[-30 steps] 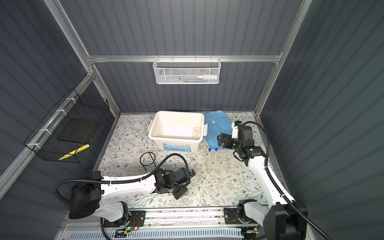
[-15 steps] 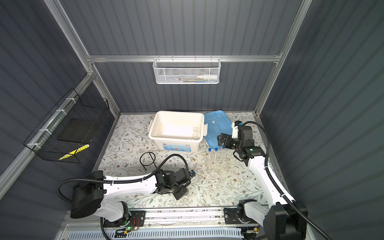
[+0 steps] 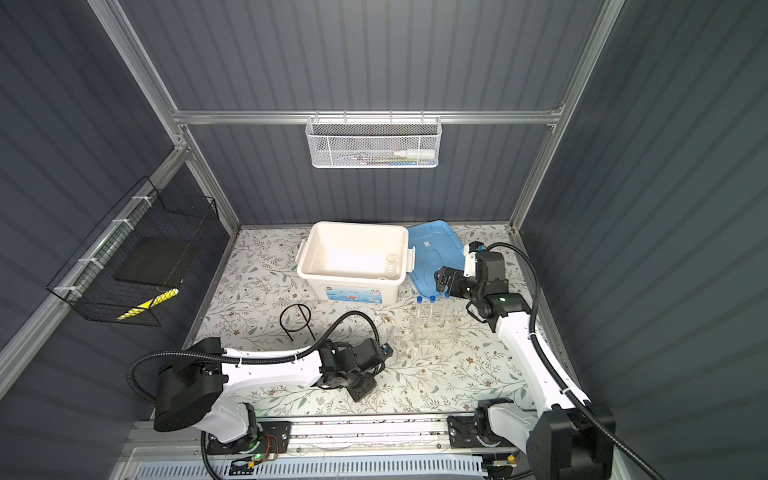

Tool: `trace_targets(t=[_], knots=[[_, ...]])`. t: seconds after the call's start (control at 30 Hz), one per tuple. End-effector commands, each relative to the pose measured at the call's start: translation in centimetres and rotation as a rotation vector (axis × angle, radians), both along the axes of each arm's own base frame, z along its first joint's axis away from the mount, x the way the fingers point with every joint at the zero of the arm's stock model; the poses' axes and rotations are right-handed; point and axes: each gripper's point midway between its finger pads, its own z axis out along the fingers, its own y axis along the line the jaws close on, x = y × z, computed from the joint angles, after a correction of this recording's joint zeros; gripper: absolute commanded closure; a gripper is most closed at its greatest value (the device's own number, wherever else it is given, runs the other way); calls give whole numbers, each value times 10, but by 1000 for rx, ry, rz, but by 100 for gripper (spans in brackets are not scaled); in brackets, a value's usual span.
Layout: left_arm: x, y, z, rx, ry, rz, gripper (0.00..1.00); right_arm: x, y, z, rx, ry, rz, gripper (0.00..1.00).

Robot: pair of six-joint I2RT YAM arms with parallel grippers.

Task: Organize the chemistry lab equipment
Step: 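Close the left gripper on the rim of the white cup, then lift the white cup with the left gripper and carry it over the box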

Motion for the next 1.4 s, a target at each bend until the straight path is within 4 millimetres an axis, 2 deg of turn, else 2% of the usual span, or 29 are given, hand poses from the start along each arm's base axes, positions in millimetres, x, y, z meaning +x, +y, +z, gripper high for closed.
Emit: trace_targets(t=[0.0,0.2,0.27,0.37,0.5,0.7,0.83,0.93,1.03,1.23,1.37], knots=[[6,-4,15,-27,-31,14,92,-3,0,-2,-9,-4,2,1],[14,-4,31,-68,-74,43,100,-2,1,1,-3,-13,5,1],[17,-3,36,-69,-83,57,100,-2,1,1,-1,-14,7,1],[29,0,57,-78,-127,89,100,-2,2,1,-1,-15,7,1],[61,7,108,-146,-219,150,100,0,3,3,8,-23,14,1],[123,30,209,-258,-427,239,100,1,8,6,26,-33,33,1],[169,43,257,-265,-492,276,100,2,13,6,33,-32,49,1],[202,43,264,-261,-468,286,100,3,17,7,33,-34,68,2],[235,36,256,-239,-419,282,100,2,20,8,30,-32,79,2],[291,15,211,-167,-267,276,100,1,19,6,14,-31,79,1],[310,2,176,-130,-171,274,100,0,16,0,0,-17,71,1]])
